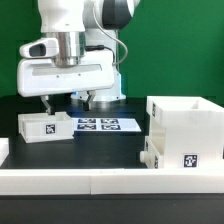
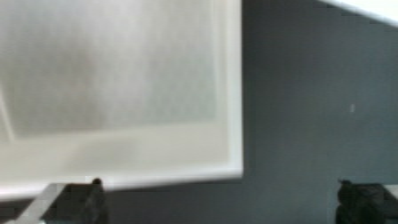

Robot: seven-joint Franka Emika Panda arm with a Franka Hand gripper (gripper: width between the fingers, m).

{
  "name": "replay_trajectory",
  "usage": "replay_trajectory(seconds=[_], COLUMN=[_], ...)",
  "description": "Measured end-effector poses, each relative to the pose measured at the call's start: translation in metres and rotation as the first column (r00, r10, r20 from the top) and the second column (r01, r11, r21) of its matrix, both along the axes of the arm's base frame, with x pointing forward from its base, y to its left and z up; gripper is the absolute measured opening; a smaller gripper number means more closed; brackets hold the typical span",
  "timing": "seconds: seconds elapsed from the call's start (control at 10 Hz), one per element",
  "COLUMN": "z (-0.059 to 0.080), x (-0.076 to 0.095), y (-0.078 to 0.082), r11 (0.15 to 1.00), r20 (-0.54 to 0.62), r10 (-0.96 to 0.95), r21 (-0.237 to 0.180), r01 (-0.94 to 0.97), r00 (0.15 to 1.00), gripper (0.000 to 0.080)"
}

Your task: Assemble drawer

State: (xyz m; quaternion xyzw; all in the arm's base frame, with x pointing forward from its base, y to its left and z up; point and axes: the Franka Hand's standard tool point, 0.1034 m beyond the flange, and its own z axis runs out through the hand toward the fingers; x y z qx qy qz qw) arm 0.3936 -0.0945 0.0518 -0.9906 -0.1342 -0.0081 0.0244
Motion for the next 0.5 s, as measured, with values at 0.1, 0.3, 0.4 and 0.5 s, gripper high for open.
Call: replay_trajectory(seconds=[0.1,0.3,0.4,0.5], z=[-0.004,-0.016,-0.023,-0.031], x=[-0.011,-0.033,-0.038,-0.041], y=[-0.002,-0.009,-0.012,-0.014], r11=[1.0,0.999,0.999,0.998], r20=[0.002,0.01,0.011,0.01], r10=[0.008,0.036,0.049,0.063], r21=[-0.005,-0.014,-0.015,-0.016], r01=[-0.008,-0.035,-0.049,-0.063], r00=[1.0,0.999,0.999,0.998], gripper=[0.0649,0.0649,0.0649,0.0649])
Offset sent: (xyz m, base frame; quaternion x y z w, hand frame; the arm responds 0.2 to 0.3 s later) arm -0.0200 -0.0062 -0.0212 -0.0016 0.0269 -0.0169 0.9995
